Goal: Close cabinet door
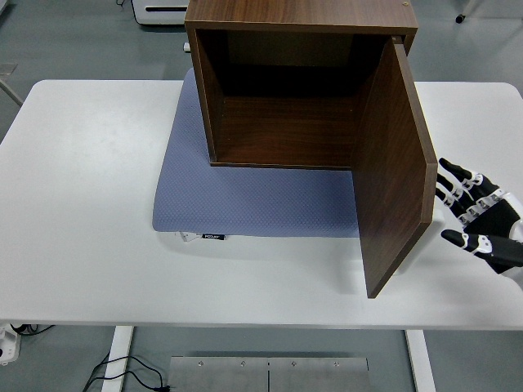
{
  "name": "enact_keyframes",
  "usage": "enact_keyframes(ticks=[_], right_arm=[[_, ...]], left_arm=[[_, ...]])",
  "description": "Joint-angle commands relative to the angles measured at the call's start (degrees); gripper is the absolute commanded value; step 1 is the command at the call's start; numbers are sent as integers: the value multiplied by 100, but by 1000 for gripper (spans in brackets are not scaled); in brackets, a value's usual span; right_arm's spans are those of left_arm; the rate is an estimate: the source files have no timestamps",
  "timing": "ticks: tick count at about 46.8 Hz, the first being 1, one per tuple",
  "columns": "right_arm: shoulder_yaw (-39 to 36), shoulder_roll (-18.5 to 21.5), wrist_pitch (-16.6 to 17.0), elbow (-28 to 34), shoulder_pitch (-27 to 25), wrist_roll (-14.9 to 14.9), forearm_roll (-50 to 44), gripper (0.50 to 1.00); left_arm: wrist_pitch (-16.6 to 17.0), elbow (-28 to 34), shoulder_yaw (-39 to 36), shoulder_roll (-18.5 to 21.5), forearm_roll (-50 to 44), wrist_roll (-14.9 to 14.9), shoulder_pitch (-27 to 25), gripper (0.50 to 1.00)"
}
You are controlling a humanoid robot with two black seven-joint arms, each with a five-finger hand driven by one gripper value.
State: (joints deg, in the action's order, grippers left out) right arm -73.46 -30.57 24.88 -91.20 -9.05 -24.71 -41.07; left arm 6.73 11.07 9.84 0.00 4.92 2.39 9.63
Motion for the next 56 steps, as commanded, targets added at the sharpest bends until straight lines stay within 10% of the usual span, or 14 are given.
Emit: enact_keyframes(ticks=[1, 56], right_arm=[[156, 68, -1, -38, 0, -8, -112, 1000], [1694, 1475, -36, 488, 1072, -8, -666, 1000]], left_arm=[[4, 0, 0, 0, 0, -1, 4, 1000], [4, 0, 0, 0, 0, 7, -5, 1000]])
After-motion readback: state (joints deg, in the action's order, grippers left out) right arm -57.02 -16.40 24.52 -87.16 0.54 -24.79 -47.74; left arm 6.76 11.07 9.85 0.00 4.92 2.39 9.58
